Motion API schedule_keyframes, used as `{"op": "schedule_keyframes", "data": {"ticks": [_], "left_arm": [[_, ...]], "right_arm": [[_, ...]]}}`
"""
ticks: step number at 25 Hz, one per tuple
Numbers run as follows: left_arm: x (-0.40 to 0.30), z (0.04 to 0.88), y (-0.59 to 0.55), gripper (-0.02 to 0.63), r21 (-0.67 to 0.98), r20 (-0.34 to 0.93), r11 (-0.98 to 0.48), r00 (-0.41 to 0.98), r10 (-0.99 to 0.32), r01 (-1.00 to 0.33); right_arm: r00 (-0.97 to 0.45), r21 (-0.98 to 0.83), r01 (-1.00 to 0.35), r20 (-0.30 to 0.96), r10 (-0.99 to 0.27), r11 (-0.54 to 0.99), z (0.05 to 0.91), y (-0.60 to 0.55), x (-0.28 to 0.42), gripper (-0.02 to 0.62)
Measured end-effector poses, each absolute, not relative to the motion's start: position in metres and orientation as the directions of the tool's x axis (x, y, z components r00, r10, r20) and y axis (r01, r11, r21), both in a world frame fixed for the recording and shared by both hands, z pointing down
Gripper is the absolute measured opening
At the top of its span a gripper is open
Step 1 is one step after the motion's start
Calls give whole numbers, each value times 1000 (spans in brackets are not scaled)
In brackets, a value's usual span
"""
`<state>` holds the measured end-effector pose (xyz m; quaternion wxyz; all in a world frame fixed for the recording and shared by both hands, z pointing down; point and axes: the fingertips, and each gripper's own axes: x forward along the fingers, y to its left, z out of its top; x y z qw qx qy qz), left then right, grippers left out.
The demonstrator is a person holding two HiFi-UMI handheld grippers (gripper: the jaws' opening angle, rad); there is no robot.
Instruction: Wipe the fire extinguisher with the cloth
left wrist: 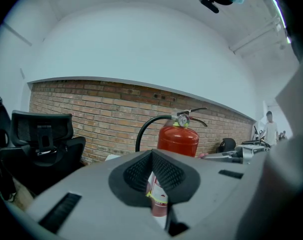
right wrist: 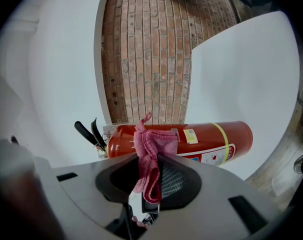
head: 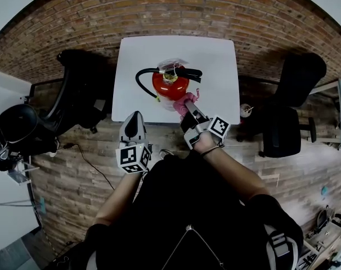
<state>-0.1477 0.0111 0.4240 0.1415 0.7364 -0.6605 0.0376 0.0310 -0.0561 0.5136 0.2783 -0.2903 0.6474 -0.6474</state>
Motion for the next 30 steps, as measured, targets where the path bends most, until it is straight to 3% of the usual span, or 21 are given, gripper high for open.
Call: {"op": "schedule_keyframes", "data": {"ticks": [30], "left_arm": [[-150,425,19,31,156,228,-103,137,-964,-982]], "right_arm": [[-624,-973,126,-231,-746,195,408,-52,38,106]]}}
